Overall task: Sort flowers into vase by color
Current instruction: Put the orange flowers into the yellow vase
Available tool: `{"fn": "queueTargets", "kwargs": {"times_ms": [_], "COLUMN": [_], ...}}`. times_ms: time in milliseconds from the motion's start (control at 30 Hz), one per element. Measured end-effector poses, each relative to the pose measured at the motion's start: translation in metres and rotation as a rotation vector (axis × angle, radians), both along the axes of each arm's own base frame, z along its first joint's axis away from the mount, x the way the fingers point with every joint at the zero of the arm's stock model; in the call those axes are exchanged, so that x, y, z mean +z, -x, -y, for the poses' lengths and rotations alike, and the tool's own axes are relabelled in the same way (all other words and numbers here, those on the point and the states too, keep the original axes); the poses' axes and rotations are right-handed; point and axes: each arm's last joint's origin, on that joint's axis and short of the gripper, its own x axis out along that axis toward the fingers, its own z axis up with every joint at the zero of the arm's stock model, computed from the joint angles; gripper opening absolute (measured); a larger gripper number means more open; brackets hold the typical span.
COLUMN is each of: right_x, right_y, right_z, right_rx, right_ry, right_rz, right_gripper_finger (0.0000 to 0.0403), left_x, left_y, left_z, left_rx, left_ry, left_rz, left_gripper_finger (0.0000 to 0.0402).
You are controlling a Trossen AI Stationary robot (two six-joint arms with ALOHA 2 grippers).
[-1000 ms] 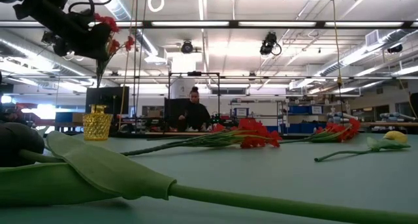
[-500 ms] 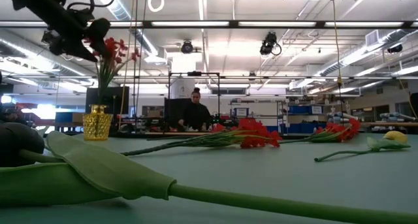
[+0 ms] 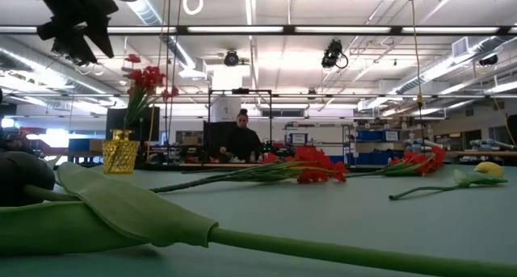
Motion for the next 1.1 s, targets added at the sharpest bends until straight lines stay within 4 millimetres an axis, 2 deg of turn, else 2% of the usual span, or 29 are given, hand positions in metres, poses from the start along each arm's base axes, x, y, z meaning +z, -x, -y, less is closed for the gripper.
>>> {"fn": "queueTargets", "kwargs": {"times_ms": [300,467,600,700,900,1100], "right_x": [0.0,0.0,0.0,0.0,0.0,0.0], "right_y": [0.0,0.0,0.0,0.0,0.0,0.0], "right_z": [0.0,0.0,0.0,0.0,0.0,0.0], "right_rx": [0.0,0.0,0.0,0.0,0.0,0.0], "right_ry": [0.0,0.0,0.0,0.0,0.0,0.0], "right_rz": [0.0,0.0,0.0,0.0,0.0,0.0], "right_gripper_finger": [0.0042,0.0041,0.0042,0.0042,0.0042,0.0042], "left_x": [-0.016,-0.02,-0.031,-0.048,-0.088,-0.111], "left_y": [0.003,-0.003,-0.013,-0.027,-0.068,-0.116], "left_z": [0.021,0.031,0.032,0.031,0.033,0.043], "left_rx": [-0.065,-0.168,-0.18,-0.186,-0.235,-0.297], "left_ry": [0.263,0.423,0.52,0.581,0.692,0.736], "left_rz": [-0.091,0.01,0.087,0.136,0.218,0.241], "left_gripper_finger": [0.0281,0.0279,0.0269,0.0258,0.024,0.0229]}}
